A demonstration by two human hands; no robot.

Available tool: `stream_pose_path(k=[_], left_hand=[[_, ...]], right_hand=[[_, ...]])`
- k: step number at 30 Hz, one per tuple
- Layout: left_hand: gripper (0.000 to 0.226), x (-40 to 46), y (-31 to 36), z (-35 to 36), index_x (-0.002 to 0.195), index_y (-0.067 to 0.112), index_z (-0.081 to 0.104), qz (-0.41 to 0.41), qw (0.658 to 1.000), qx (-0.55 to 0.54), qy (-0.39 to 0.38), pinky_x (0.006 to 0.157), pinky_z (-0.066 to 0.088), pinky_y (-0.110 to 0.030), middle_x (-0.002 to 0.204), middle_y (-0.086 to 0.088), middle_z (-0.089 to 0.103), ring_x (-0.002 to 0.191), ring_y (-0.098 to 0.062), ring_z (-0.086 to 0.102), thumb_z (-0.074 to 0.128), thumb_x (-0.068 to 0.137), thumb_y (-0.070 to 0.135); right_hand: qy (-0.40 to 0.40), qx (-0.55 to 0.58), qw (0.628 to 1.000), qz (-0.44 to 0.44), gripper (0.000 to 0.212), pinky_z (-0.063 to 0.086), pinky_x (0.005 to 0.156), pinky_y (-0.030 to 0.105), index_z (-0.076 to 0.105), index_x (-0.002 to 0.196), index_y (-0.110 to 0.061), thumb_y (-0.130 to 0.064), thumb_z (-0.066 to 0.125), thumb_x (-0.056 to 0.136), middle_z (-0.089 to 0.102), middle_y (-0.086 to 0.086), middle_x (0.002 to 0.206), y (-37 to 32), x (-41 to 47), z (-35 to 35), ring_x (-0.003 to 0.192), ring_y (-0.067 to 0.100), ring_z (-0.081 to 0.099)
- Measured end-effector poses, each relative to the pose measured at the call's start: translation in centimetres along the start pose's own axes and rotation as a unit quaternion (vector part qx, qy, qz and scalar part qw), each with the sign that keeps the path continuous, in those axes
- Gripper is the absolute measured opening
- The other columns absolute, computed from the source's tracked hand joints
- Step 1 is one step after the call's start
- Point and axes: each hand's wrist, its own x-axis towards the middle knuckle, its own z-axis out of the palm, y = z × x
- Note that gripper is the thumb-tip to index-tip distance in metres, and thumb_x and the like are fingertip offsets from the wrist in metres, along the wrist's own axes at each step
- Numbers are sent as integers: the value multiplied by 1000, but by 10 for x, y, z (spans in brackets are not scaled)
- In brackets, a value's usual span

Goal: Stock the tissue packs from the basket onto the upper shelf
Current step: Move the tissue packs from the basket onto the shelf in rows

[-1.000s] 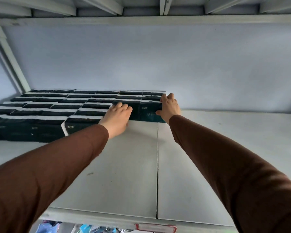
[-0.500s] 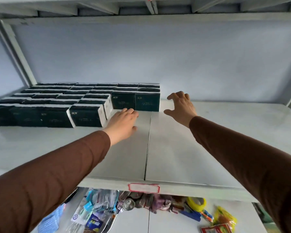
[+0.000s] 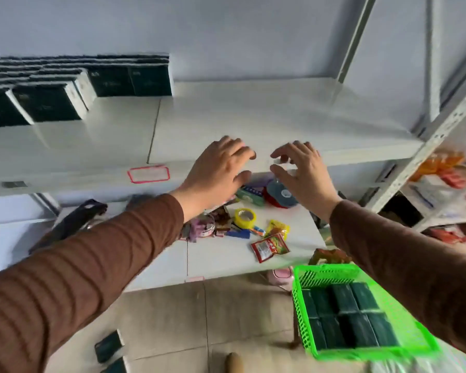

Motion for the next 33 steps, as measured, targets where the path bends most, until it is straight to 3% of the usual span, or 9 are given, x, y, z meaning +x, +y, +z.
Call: stream_pose_path(k=[8,12,17,27,30,33], left_hand=[[41,-20,171,144,111,11,65,39,983,-91,-154,87,42,-41,106,-8,63,100,-29,56,71,77,32],[46,-41,251,233,121,11,59,0,944,-138,-300,98,39,-40,119,-9,58,114,-29,50,68,82,33],[48,-55,336,364,125,12,52,-31,884,-165,-436,102,39,-44,125,-8,53,121,-30,46,65,83,32],[47,-47,421,579,130,12,44,-31,844,-131,-519,96,45,-46,130,-9,47,121,-30,46,63,88,16],[57,-40,438,632,137,9,39,15,852,-93,-514,96,46,-46,136,-11,43,123,-31,44,58,84,-1],[71,-39,454,678,146,8,32,89,860,-66,-498,107,39,-46,146,-12,36,135,-31,36,52,80,-12]], right_hand=[[-144,-36,969,197,31,41,82,32,62,108,-17,-21,73,78,61,2,100,140,-200,-53,95,24,54],[-232,-37,912,338,36,47,84,40,62,107,-12,-21,76,75,63,10,103,223,-302,-46,96,33,59],[-315,-35,811,492,45,43,89,35,57,119,-5,-22,73,81,60,18,117,320,-404,-29,111,33,56],[-424,-72,644,632,66,41,102,36,35,134,-2,-32,68,85,45,16,139,432,-539,72,129,32,49],[-427,-69,611,663,66,42,102,34,36,133,-4,-33,69,83,46,15,139,447,-567,107,129,30,50],[-399,-82,598,690,59,44,100,34,40,127,-11,-33,70,81,50,11,135,459,-590,137,126,28,53]])
